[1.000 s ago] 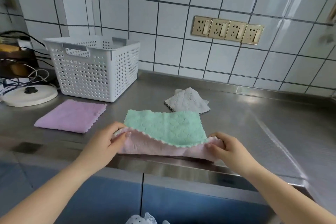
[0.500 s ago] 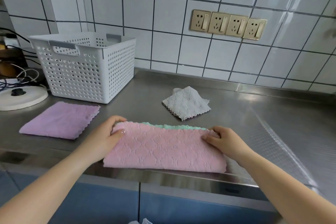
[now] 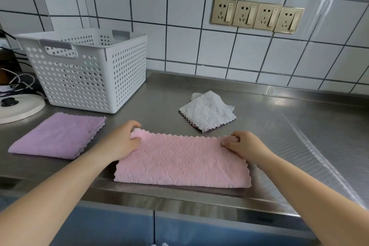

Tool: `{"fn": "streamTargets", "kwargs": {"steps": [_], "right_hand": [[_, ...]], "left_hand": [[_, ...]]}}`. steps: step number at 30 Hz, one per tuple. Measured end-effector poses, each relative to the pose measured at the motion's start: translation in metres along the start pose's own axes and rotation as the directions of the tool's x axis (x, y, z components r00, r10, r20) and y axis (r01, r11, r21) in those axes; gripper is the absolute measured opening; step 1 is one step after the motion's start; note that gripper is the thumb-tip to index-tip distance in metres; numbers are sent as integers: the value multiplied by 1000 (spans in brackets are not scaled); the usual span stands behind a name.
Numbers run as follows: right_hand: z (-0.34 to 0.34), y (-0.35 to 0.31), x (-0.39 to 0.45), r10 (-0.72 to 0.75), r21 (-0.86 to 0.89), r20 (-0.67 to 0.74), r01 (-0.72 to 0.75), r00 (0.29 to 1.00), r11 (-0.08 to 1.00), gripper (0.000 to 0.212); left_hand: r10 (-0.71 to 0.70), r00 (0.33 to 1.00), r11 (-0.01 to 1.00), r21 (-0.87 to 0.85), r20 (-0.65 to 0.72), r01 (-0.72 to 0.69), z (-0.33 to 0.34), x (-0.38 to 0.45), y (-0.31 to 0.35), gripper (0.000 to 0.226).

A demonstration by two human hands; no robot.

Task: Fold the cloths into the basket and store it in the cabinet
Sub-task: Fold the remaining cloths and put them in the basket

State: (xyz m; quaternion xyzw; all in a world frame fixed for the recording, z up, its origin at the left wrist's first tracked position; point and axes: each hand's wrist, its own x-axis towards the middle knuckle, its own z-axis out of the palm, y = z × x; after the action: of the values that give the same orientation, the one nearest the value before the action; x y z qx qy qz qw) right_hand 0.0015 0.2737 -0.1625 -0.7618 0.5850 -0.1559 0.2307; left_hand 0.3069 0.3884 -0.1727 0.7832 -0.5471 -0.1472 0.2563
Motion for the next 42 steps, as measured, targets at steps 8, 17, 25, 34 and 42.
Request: {"fn": "streamTargets", "kwargs": {"steps": [8, 17, 25, 34, 42], "right_hand": [[-11, -1, 4, -22, -19, -124, 19, 992, 1000, 22], [61, -76, -37, -425, -291, 111, 438, 898, 850, 41], [68, -50, -41, -370, -415, 191, 417, 909, 809, 94], [33, -7, -37, -195, -482, 210, 275, 958, 832, 68], [41, -58, -5, -511, -258, 177, 541, 841, 801, 27]], "left_hand": [[-11, 1000, 982, 190, -16, 13, -12, -7, 3, 51], [329, 944, 871, 379, 23, -313, 36, -24, 62, 46], [131, 978, 855, 480, 162, -194, 52, -41, 43, 61], [236, 971, 899, 369, 47, -237, 39, -53, 30, 58], [676, 737, 727, 168, -4, -665, 56, -100, 46, 22]]}}
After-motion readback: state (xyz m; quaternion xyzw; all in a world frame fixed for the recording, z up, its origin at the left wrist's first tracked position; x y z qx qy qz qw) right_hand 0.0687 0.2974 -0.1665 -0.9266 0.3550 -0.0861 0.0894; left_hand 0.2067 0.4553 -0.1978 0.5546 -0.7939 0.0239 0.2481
